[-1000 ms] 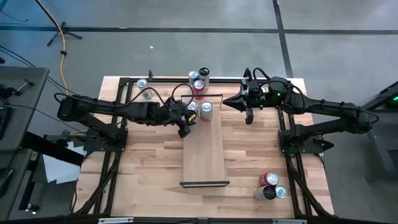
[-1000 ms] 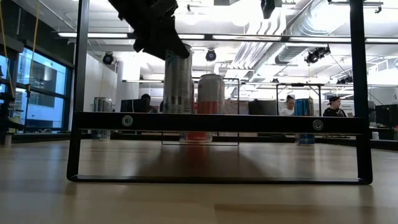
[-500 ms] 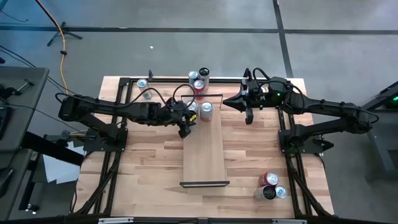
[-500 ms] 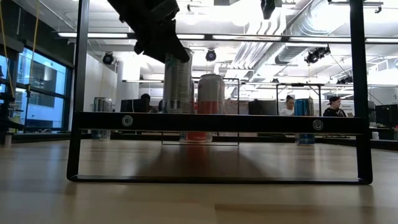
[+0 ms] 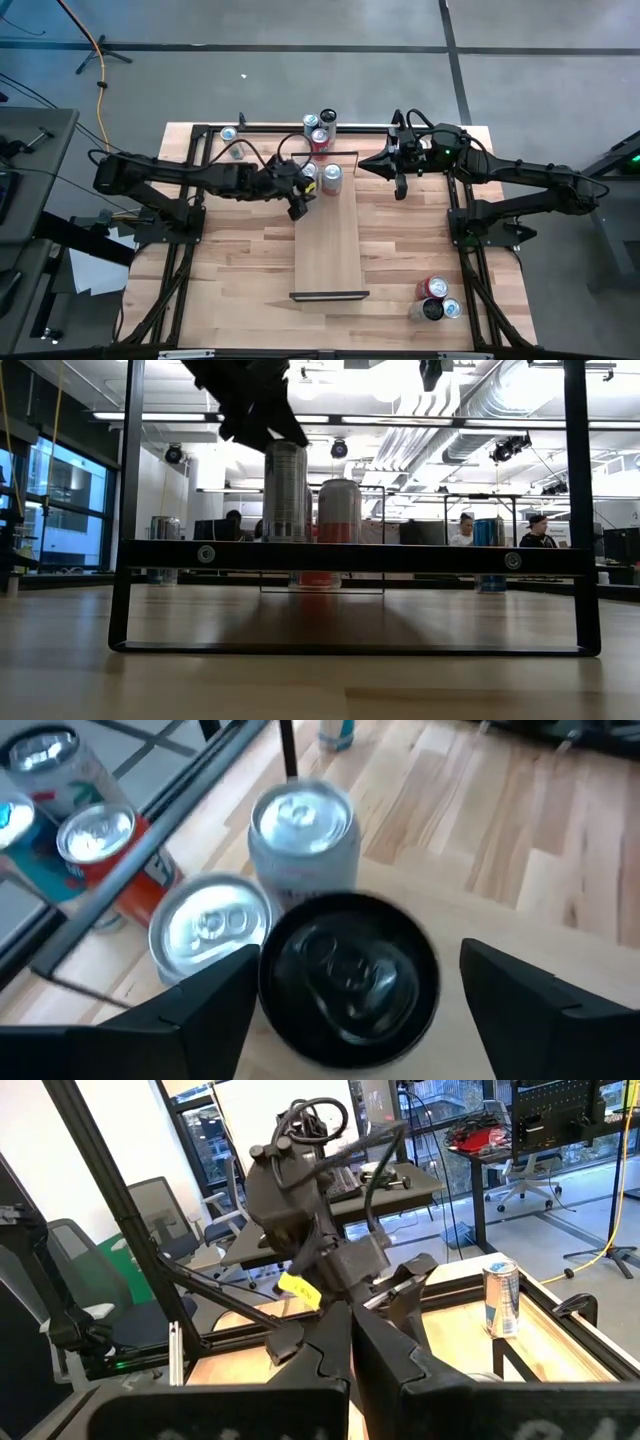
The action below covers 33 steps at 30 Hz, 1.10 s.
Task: Place canned beverage on shelf
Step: Put the left white pink soda can on the shelf
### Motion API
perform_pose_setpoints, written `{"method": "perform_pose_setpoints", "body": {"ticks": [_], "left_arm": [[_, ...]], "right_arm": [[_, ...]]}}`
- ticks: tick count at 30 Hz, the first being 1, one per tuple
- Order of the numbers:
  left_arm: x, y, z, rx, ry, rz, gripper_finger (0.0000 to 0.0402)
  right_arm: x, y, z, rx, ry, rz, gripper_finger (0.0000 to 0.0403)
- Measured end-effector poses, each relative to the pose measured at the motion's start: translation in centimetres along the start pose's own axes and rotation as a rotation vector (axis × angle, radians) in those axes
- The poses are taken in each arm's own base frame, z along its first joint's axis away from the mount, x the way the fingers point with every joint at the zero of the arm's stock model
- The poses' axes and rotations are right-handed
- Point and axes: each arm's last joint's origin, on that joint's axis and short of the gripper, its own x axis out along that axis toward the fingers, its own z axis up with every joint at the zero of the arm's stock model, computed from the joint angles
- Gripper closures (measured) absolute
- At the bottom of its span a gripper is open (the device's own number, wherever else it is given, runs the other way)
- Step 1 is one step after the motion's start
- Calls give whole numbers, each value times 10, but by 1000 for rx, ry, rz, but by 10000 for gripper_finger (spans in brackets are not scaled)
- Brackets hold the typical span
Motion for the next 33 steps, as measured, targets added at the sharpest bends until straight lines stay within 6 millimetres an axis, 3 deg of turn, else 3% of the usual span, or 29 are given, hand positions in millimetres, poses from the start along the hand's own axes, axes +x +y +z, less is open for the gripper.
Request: {"method": "perform_pose_setpoints", "body": {"ticks": [4, 12, 23, 27, 33], "left_arm": [[-10, 0, 13, 26, -22, -24, 99], [-54, 10, 42, 78, -141, -48, 98], [-127, 38, 46, -3, -323, -86, 98], [-136, 45, 31, -69, -414, -117, 98], [-119, 46, -24, -240, -478, -271, 104]], "right_arm": [[0, 0, 0, 0, 0, 0, 403], [0, 0, 0, 0, 1, 0, 403], [1, 0, 2, 63, -23, 7, 403], [1, 1, 4, 67, -45, 13, 403], [1, 0, 6, 63, -71, -11, 403]]}}
